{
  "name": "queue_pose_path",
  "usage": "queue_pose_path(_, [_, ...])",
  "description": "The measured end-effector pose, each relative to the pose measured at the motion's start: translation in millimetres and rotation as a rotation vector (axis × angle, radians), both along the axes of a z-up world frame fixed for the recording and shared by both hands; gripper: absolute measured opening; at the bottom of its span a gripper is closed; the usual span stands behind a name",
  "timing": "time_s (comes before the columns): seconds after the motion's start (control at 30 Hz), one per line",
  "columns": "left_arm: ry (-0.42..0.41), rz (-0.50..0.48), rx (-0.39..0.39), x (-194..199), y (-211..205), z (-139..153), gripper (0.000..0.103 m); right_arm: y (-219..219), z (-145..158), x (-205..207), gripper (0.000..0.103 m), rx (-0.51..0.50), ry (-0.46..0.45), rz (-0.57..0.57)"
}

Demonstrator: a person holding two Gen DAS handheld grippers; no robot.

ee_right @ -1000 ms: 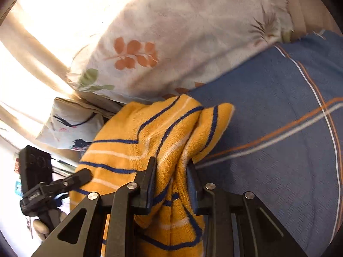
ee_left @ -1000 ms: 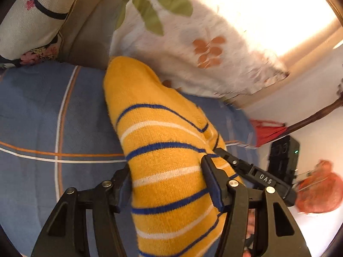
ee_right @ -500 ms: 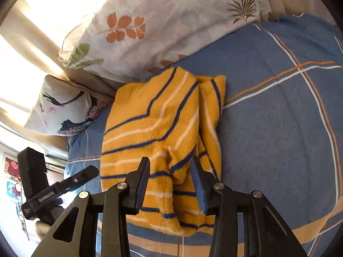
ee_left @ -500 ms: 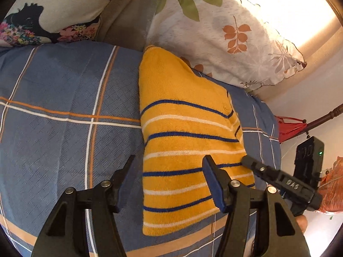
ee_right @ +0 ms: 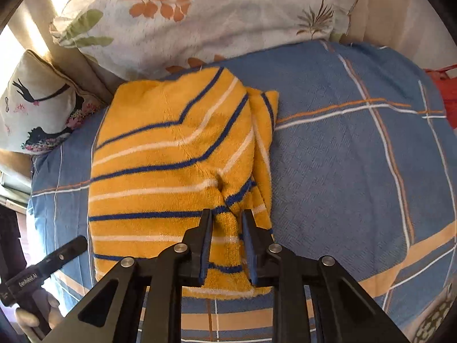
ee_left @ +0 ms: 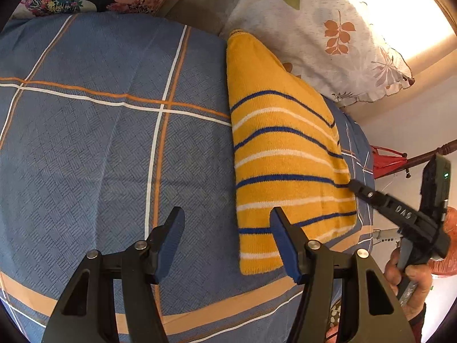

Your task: Fold small clothes

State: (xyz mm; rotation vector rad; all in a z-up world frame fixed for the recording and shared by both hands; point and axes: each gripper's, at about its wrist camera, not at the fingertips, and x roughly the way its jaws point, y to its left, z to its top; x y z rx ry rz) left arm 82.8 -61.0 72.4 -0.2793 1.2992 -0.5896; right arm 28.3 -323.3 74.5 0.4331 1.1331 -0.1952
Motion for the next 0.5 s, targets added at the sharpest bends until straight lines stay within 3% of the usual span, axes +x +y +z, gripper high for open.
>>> queue_pose_path(0.13, [-0.017, -0.034, 0.030, -2.0, 6.3, -4.3, 0.061, 18.4, 38.8, 16.0, 0.025, -0.092, -0.103, -0.016])
queue_pose_path(0.23, [-0.031, -0.050, 0.058, -3.2, 9.8, -8.3, 0.061, 32.7, 26.6, 52.6, 0.025, -0.073, -0.086, 0.009])
queue_pose_path(0.37, [-0.074, -0.060, 0.110, -7.8, 14.2, -7.5, 0.061, 27.9, -21.8, 91.6, 0.025, -0.011, -0.013, -0.036])
queue_pose_path(0.5, [-0.089, -0.027, 0.140, -15.0, 26.0, -3.7, 0.061, 34.3, -1.3, 88.5, 0.030, 0.015, -0.066, -0.060])
